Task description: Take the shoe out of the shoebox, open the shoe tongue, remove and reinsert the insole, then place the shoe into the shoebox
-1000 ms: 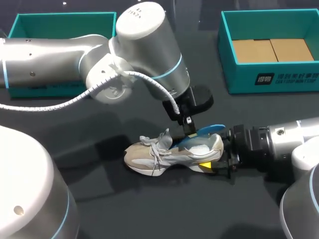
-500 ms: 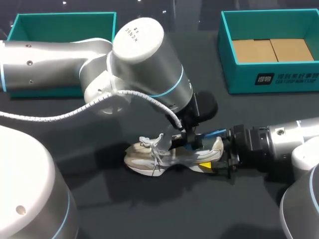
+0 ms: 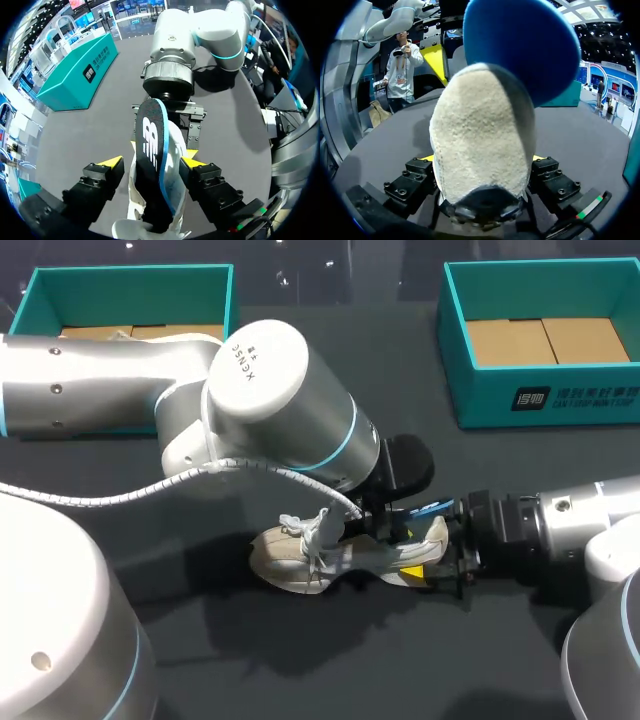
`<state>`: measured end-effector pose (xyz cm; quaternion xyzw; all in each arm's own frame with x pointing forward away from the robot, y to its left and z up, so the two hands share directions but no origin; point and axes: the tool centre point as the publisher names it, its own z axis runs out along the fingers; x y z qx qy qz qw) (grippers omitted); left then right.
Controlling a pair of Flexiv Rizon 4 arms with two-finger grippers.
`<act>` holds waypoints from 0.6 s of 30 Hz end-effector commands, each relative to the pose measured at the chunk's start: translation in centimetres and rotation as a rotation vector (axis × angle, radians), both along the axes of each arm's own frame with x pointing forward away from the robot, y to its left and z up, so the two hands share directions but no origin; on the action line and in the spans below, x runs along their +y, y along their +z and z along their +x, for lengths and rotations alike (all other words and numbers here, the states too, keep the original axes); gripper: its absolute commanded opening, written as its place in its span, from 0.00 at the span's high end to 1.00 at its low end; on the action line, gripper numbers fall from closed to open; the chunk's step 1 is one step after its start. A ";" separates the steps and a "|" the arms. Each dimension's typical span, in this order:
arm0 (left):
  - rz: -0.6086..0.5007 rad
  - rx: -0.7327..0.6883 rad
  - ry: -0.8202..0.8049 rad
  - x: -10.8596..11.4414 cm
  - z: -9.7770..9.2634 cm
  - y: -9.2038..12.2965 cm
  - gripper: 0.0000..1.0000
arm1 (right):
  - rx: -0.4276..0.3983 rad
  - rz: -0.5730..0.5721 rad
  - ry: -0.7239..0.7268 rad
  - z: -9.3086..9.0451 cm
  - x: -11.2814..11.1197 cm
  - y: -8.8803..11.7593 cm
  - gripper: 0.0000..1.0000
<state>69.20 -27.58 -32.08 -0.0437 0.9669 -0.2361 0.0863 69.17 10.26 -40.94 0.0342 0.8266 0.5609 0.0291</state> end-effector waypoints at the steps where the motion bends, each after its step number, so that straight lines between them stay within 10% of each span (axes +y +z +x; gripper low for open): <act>1: -0.019 -0.016 0.000 0.0 -0.3 -1.1 0.29 | 0.000 -0.003 -0.001 -0.2 0.1 0.1 1.00; 18: -0.058 -0.051 0.009 -0.4 0.9 -2.9 0.56 | 0.000 -0.003 -0.001 -0.2 0.1 0.1 1.00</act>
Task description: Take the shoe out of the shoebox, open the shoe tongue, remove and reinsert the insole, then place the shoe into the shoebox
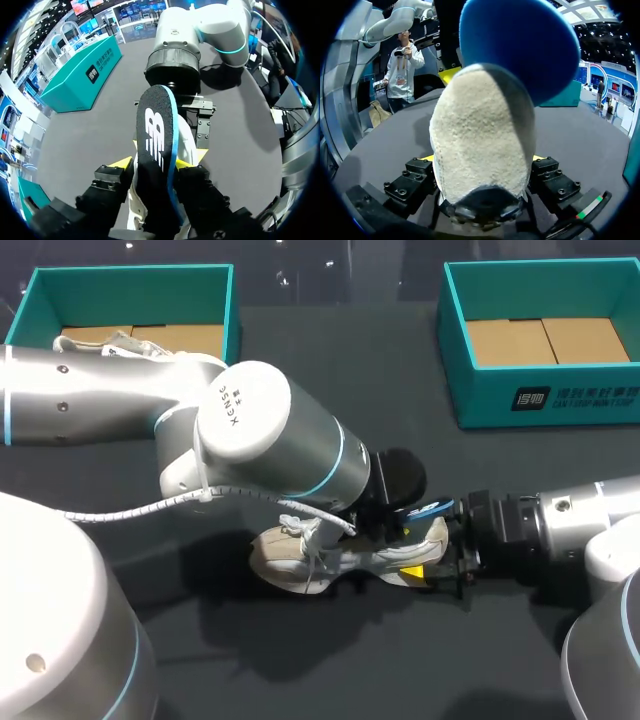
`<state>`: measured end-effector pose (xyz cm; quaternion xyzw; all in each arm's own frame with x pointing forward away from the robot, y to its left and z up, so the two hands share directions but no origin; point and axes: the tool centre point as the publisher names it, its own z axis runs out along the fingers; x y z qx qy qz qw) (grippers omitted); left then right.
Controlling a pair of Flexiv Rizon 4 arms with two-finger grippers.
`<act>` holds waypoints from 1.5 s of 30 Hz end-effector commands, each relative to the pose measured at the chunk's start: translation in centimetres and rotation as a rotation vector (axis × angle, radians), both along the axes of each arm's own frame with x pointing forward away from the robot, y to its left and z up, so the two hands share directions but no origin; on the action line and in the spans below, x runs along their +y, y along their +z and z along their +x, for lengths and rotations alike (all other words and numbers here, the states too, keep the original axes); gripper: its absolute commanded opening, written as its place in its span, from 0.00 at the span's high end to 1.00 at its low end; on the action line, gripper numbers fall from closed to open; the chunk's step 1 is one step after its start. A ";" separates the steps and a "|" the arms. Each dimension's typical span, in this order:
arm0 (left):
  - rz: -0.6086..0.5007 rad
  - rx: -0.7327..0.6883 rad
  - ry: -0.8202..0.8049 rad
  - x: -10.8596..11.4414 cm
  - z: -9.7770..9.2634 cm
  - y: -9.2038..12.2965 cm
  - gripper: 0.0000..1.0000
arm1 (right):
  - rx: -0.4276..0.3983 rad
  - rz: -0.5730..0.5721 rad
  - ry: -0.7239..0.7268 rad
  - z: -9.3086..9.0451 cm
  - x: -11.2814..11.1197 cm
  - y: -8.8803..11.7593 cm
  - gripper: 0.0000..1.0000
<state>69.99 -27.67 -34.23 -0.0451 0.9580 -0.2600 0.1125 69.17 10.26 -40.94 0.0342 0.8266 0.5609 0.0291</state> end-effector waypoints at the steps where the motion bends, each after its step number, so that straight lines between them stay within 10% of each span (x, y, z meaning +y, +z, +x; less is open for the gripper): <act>1: -0.013 -0.002 -0.002 -0.3 0.1 -0.8 0.56 | 0.000 -0.003 -0.001 -0.2 0.1 0.1 1.00; 9: -0.012 -0.012 0.002 -1.0 0.5 -1.3 0.61 | 0.000 -0.003 -0.001 -0.2 0.1 0.1 1.00; 13: -0.006 0.007 0.012 -1.3 0.9 -1.3 1.00 | 0.000 -0.003 -0.001 -0.2 0.1 0.1 1.00; 34: -0.047 0.340 -0.048 -3.9 -2.8 9.0 1.00 | 0.000 -0.003 -0.001 -0.2 0.1 0.1 1.00; 45: -0.047 0.340 -0.048 -3.9 -2.8 9.0 1.00 | 0.000 -0.003 -0.001 -0.2 0.1 0.1 1.00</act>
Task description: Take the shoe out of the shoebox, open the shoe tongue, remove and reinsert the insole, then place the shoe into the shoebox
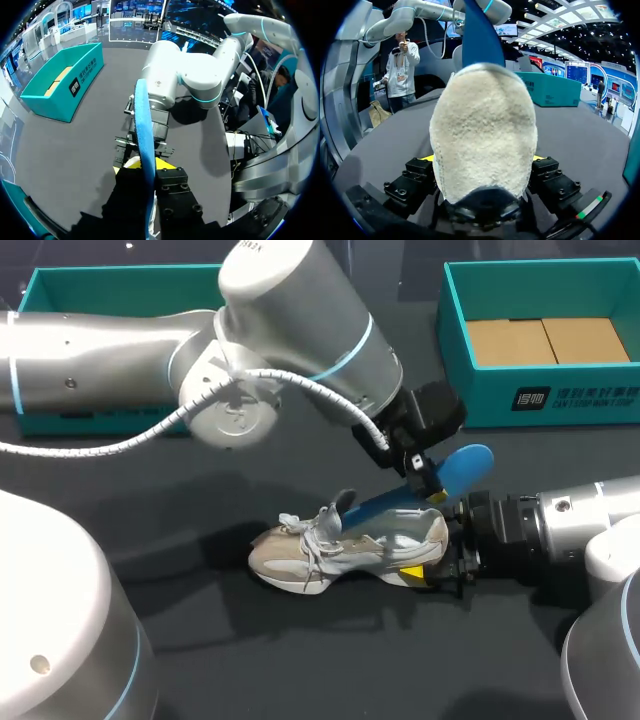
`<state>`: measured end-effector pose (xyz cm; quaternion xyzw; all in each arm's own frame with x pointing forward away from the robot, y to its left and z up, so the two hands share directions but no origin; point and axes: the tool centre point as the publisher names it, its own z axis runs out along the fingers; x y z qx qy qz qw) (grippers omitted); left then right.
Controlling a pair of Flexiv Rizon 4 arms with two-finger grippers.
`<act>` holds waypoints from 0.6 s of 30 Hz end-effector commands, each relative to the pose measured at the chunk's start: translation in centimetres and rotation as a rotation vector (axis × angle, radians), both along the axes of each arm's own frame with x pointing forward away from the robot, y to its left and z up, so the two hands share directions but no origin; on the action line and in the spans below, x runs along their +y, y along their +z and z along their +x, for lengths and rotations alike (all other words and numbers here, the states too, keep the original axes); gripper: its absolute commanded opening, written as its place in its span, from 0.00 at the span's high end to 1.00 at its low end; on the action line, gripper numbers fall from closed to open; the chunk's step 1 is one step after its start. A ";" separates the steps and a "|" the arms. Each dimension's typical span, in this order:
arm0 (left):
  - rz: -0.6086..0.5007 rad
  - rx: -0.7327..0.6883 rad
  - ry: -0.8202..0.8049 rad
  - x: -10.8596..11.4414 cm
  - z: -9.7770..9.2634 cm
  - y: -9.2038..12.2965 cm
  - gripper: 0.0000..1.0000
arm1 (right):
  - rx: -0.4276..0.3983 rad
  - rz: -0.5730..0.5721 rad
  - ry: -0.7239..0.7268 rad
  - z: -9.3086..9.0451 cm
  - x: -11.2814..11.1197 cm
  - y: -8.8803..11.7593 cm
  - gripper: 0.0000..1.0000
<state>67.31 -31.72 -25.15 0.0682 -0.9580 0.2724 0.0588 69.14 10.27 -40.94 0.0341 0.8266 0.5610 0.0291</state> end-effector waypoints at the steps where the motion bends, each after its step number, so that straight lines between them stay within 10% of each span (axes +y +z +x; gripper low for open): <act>1: -0.002 0.000 0.000 0.2 -0.1 0.0 1.00 | 0.000 -0.004 -0.002 -0.2 0.1 0.1 1.00; 5: -0.027 -0.009 0.013 0.3 -0.6 0.4 1.00 | 0.000 -0.004 -0.002 -0.2 0.1 0.1 1.00; 18: -0.465 0.157 0.167 2.1 -3.5 13.5 1.00 | 0.000 -0.004 -0.002 -0.2 0.1 0.1 1.00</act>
